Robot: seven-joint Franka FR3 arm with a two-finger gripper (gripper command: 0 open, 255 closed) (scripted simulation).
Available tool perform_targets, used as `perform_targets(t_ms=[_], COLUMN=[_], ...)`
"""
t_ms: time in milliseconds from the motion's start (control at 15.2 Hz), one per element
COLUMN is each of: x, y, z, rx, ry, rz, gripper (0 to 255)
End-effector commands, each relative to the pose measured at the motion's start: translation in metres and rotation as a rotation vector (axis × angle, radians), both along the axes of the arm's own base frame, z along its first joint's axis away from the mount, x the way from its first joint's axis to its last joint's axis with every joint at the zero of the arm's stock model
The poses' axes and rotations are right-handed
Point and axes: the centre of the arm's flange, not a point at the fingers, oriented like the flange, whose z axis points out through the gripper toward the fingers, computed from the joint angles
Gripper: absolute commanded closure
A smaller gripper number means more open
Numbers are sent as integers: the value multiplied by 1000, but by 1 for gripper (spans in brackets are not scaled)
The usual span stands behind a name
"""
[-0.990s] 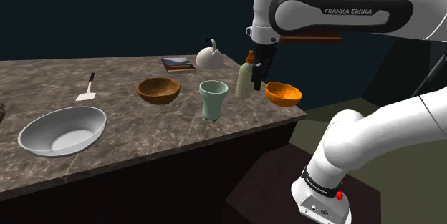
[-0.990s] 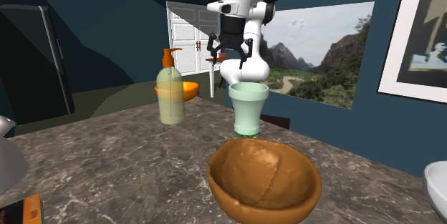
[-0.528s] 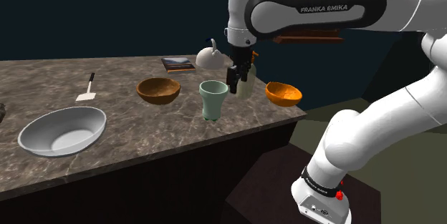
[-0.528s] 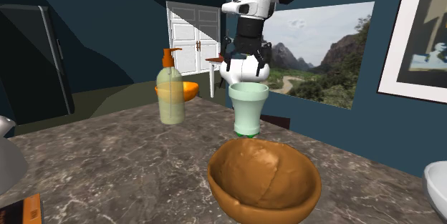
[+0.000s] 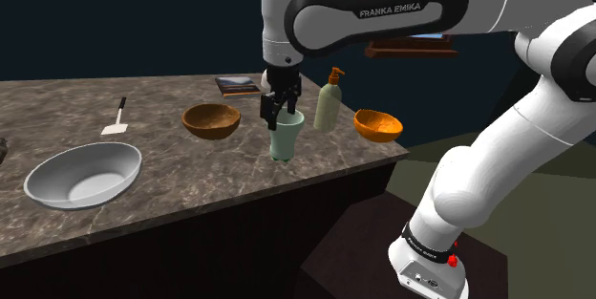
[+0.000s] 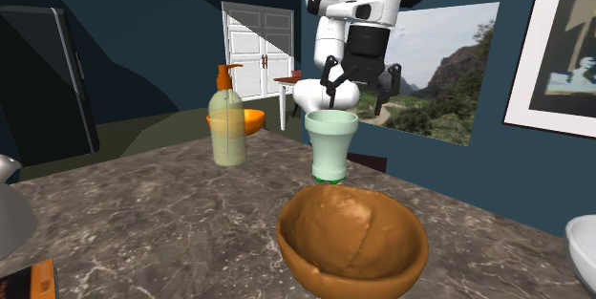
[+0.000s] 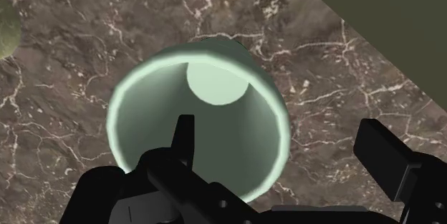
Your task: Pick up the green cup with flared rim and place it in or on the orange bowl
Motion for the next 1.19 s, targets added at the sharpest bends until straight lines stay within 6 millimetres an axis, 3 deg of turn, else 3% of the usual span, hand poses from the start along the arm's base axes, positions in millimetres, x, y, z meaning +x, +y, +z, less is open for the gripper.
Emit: perform_targets(t_ms=[0,396,924,990,1122], x=[7,7,7,7,7], y=[5,1,1,1,1], z=[-4,-39,-39,-39,-39], rx=[3,3,3,3,3], ry=[-4,-4,-4,-4,-4], rz=[-1,-1,-1,-1,-1], gripper=[0,0,0,255,255])
